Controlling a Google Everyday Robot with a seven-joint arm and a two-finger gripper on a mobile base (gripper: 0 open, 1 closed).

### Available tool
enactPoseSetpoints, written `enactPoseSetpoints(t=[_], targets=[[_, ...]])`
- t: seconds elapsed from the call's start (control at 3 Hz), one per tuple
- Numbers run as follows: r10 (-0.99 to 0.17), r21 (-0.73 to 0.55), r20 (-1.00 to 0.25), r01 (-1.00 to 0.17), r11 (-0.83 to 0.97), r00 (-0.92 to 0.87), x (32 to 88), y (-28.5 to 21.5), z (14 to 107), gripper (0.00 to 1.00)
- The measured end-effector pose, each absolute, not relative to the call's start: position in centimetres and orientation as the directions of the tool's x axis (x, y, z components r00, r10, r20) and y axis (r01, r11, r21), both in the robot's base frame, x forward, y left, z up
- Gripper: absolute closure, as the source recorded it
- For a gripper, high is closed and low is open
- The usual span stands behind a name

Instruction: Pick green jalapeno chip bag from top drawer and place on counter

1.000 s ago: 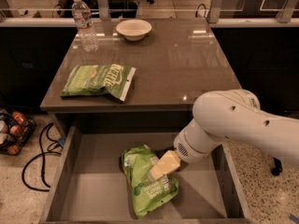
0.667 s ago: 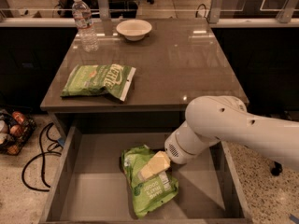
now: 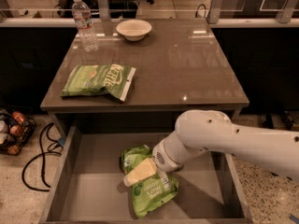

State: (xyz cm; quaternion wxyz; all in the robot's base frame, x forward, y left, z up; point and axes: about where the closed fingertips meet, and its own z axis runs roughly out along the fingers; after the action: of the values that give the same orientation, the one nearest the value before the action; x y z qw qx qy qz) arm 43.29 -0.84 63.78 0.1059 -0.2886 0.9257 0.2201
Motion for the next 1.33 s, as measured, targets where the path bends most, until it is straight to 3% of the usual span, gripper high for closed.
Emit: enactPoseSetpoints(t=[0.33,0.67,1.33], targets=[[-0.477,0.340,-0.374,-0.596,0.728,-0.796,42.6,0.4,61.8,0.00],[-0.458,0.306,-0.415,-0.594,0.744,-0.786,41.8,0.8,59.9,0.16],[-0.444,0.311,-0.422,-0.586,0.748,-0.790,41.5,1.0,60.3,0.64]])
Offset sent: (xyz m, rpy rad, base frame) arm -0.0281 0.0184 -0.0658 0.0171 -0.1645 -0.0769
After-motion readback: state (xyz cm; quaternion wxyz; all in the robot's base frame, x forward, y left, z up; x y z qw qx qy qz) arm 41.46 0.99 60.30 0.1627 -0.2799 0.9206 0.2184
